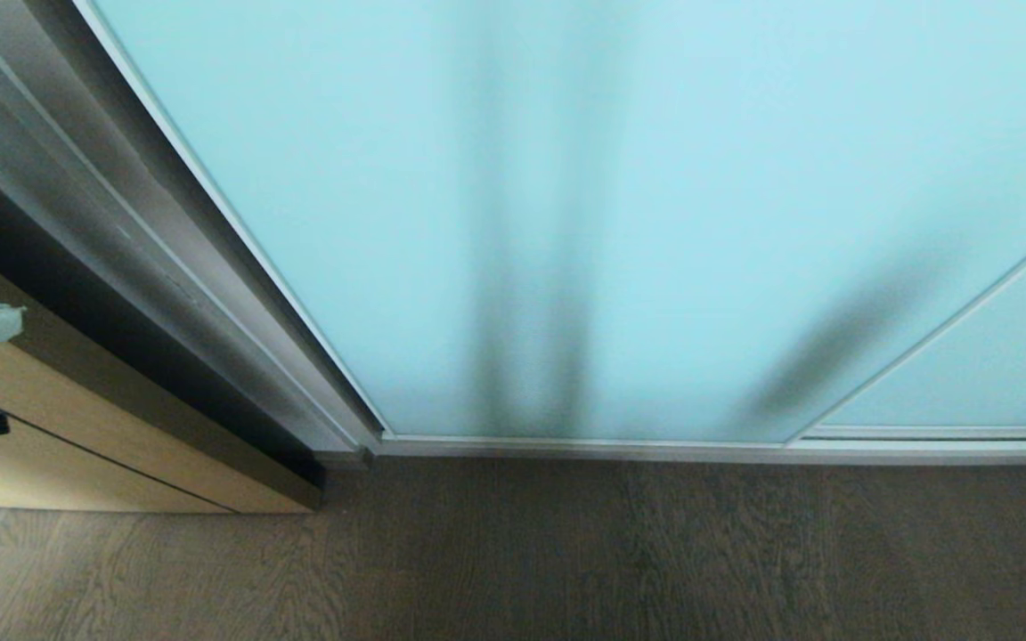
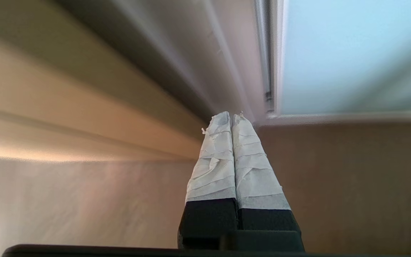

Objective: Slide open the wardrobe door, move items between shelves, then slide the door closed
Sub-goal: Open the door

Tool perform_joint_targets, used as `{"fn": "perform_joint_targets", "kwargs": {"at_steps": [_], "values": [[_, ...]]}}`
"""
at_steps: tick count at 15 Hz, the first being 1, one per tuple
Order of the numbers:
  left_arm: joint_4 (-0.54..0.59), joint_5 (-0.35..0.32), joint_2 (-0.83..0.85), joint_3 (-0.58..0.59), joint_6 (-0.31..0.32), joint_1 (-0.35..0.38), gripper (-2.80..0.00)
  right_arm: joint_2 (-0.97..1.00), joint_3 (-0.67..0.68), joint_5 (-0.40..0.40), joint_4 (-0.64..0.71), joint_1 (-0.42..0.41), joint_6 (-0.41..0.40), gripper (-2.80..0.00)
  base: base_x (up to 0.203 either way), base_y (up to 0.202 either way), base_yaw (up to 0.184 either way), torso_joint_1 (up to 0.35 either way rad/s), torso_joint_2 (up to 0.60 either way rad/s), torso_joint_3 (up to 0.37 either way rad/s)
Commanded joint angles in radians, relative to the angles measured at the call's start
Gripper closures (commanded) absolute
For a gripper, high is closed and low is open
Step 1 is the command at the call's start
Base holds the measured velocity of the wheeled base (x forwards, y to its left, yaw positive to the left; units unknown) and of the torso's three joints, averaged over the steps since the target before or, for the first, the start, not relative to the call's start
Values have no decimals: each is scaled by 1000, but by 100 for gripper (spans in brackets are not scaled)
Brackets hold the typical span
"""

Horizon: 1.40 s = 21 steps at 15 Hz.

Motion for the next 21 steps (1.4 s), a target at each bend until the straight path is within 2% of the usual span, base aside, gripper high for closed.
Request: {"fn": "perform_joint_targets", "kwargs": {"at_steps": [1, 5, 6, 10, 17, 19, 21], "values": [[-72, -23, 65, 26, -10, 0, 0, 0, 0, 0, 0, 0, 0, 0, 0, 0, 0, 0, 0, 0], [-379, -45, 173, 71, -56, 1, 0, 0, 0, 0, 0, 0, 0, 0, 0, 0, 0, 0, 0, 0], [-421, -44, 201, 76, -55, 2, 0, 0, 2, 1, 0, 0, 0, 0, 0, 0, 0, 0, 0, 0], [-433, -36, 235, 22, -46, 0, 0, 0, 1, 0, 0, 0, 0, 0, 0, 0, 0, 0, 0, 0], [-454, -41, 282, 44, -45, 2, 0, 0, 0, -1, 0, 0, 0, 0, 0, 0, 0, 0, 0, 0], [-535, -45, 305, 59, -47, 1, 0, 0, 1, 1, 0, 0, 0, 0, 0, 0, 0, 0, 0, 0], [-667, -45, 341, 83, -46, 0, 0, 0, 0, -1, 0, 0, 0, 0, 0, 0, 0, 0, 0, 0]]}}
